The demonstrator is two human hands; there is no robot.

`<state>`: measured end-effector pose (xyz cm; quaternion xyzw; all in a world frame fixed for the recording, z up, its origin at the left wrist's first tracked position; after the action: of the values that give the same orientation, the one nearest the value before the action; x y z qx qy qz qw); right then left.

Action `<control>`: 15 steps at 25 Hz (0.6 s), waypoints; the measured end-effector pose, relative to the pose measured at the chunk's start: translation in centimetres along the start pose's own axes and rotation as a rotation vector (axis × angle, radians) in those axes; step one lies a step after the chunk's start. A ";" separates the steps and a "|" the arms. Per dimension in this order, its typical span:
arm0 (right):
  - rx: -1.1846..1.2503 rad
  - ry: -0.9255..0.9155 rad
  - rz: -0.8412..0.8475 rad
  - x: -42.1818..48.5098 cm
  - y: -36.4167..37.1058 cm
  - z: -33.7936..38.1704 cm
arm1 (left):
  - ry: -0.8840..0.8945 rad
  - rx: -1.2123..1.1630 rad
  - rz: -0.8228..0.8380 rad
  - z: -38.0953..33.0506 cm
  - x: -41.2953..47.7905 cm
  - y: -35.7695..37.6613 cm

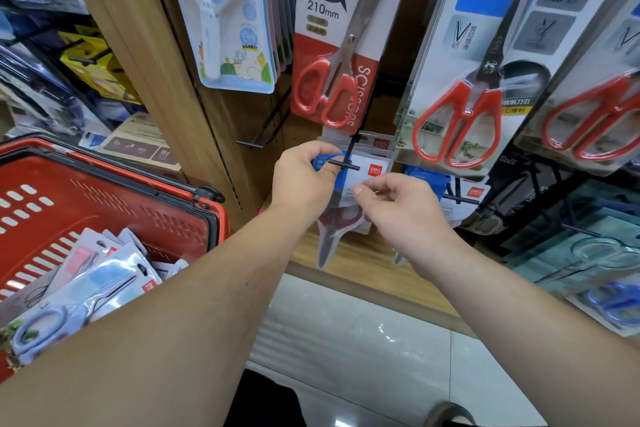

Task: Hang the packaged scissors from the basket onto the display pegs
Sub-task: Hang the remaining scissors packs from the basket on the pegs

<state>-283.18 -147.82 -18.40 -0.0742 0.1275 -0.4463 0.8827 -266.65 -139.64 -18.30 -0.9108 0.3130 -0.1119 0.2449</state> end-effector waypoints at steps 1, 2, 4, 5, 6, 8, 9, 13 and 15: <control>-0.010 0.002 0.004 0.0 0.0 0.0 | 0.009 0.051 -0.028 -0.1 0.1 0.0; -0.023 0.003 0.009 -0.1 0.0 0.0 | 0.012 0.104 -0.055 -0.2 0.3 -0.2; -0.048 0.009 0.018 -0.3 0.1 0.3 | -0.033 0.207 -0.113 0.2 0.5 -0.9; -0.056 0.015 0.023 -0.5 0.2 0.3 | -0.090 0.247 -0.143 0.9 0.2 -1.5; -0.062 0.021 0.027 -0.8 0.3 0.4 | -0.166 0.249 -0.161 1.8 -0.2 -1.9; -0.064 0.032 0.019 -1.4 0.5 0.5 | -0.271 0.104 -0.079 3.6 -1.4 -1.0; -0.066 0.027 0.012 -1.7 0.4 0.6 | -0.293 -0.039 0.026 4.0 -2.2 0.6; -0.187 -0.040 0.049 -2.2 0.0 1.0 | -0.316 -0.358 0.264 3.5 -4.1 4.9; -0.223 -0.041 0.073 -2.4 -0.4 0.5 | -0.290 -0.329 0.218 3.4 -3.6 4.8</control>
<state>-284.65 -146.12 -17.47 -0.1763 0.1606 -0.3954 0.8870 -270.75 -139.42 -23.87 -0.9058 0.3850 0.0997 0.1464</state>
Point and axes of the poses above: each hand's wrist, its own x-axis towards the middle knuckle, its own y-axis out of the palm, z = x × y, the point moved 10 cm from there along x, towards the middle knuckle, and after that the axes turned 11 degrees about x, right-handed, at the moved point
